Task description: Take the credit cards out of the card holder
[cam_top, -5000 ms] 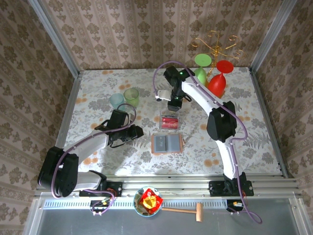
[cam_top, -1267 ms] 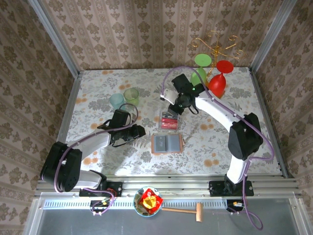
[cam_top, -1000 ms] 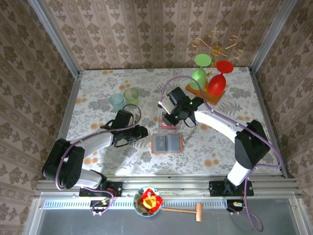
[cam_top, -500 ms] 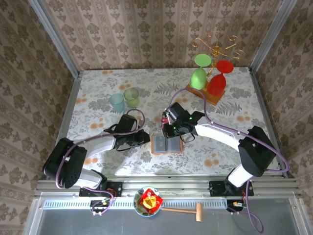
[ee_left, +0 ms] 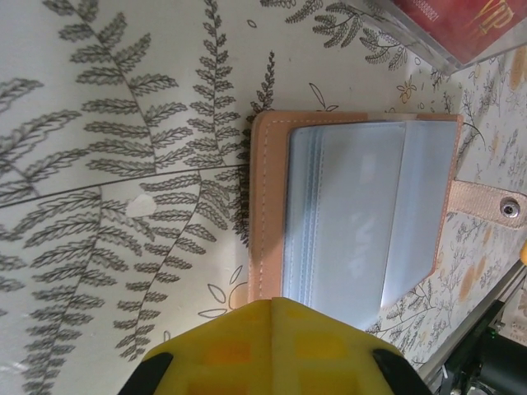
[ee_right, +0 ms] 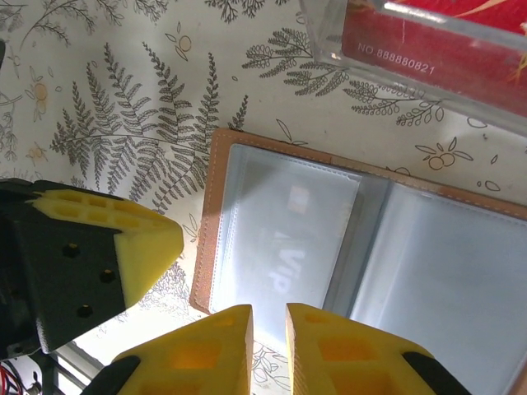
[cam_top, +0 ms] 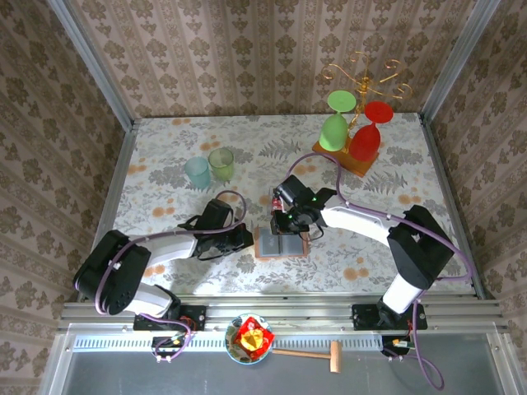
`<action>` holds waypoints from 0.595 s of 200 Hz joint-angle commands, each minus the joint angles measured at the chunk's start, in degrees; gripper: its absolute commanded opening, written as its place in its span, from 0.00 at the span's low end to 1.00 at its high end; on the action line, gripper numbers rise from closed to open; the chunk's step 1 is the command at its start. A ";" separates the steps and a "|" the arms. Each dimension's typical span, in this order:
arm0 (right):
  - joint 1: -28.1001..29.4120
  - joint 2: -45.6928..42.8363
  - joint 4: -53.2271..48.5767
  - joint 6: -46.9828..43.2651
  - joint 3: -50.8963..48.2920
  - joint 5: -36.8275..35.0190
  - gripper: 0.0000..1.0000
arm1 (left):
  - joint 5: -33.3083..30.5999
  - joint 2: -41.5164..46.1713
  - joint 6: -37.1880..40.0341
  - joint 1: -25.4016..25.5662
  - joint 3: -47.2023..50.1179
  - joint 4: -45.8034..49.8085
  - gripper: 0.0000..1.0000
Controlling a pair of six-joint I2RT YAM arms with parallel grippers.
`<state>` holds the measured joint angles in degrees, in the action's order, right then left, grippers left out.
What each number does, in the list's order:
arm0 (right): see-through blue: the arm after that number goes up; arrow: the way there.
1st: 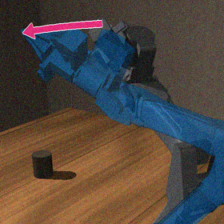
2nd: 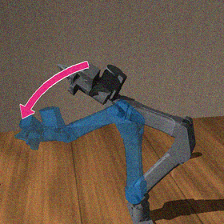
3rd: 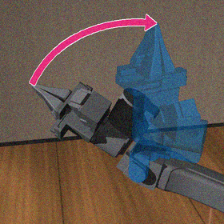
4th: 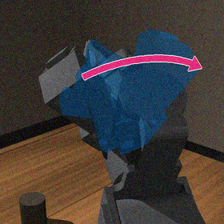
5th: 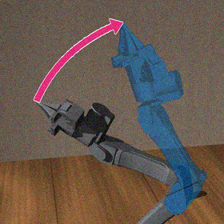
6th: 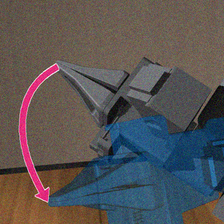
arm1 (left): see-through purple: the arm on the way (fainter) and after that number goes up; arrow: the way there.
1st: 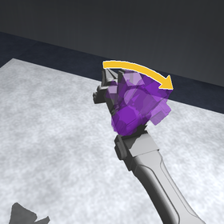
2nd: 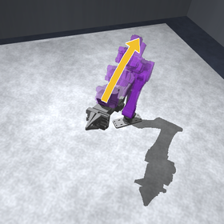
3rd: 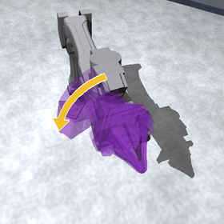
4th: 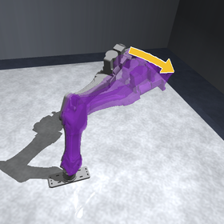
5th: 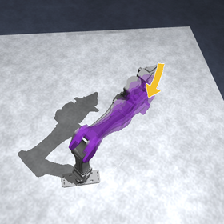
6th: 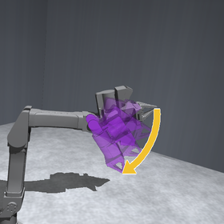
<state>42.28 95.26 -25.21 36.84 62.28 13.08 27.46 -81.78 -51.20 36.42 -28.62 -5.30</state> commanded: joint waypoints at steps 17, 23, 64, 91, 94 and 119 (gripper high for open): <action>0.43 2.10 0.70 1.43 0.46 2.31 0.19 | 1.36 -1.85 -1.25 0.54 0.14 -2.25 0.01; 0.52 2.54 0.53 1.39 0.60 2.39 0.19 | 1.36 -1.81 -1.28 0.51 0.15 -2.27 0.01; 0.95 4.65 1.02 1.69 1.50 3.26 0.20 | 1.62 -1.89 -0.75 0.61 0.15 -1.16 0.01; 1.45 5.66 1.03 1.83 1.59 3.44 0.22 | 2.02 -2.22 -0.85 0.62 -0.09 -1.39 0.01; 1.46 5.70 1.04 1.94 1.60 3.52 0.22 | 2.06 -2.17 -0.93 0.66 -0.11 -1.40 0.01; 1.66 6.62 0.89 2.02 1.63 3.79 0.22 | 1.16 -0.21 -1.35 0.65 -0.34 -0.74 0.01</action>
<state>43.46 100.22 -24.21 37.95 62.43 15.73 28.36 -83.53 -51.51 36.73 -28.62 -6.50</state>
